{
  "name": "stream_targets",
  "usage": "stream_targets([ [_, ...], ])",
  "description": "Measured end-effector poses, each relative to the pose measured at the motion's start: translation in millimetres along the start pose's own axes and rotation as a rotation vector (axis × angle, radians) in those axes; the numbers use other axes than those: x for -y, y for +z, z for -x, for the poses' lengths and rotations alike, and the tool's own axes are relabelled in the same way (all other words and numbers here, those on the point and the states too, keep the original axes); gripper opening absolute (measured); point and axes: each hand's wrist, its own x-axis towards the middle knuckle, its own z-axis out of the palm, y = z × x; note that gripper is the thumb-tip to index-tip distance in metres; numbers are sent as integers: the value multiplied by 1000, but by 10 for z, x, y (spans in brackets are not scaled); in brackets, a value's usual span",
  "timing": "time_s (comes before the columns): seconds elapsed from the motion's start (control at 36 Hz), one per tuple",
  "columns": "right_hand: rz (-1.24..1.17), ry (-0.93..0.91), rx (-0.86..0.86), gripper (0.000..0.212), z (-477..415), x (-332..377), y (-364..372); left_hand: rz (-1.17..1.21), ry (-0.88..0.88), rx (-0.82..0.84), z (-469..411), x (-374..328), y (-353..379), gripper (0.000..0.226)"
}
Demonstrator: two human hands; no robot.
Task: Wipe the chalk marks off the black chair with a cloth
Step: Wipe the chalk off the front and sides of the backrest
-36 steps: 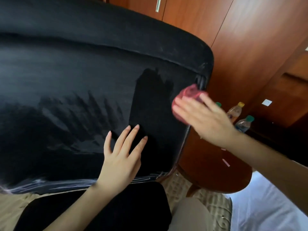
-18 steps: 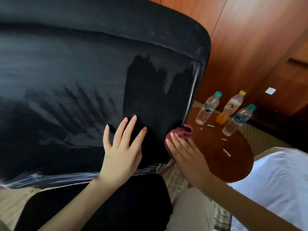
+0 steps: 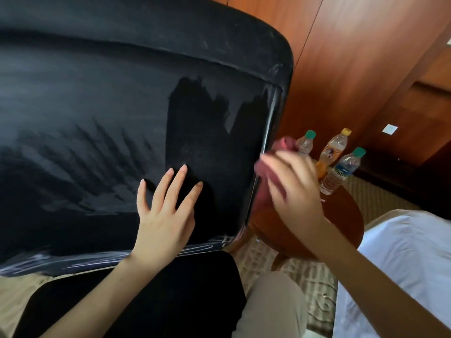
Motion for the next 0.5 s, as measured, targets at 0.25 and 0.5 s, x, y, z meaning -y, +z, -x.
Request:
stream_targets([
  [0.25,-193,302,-88,15,-214,20,375,-5,7,-15,4,26,70,52],
  [0.5,-337,558,19,11,202,146,409,2,-2,-42,13,6,160,52],
])
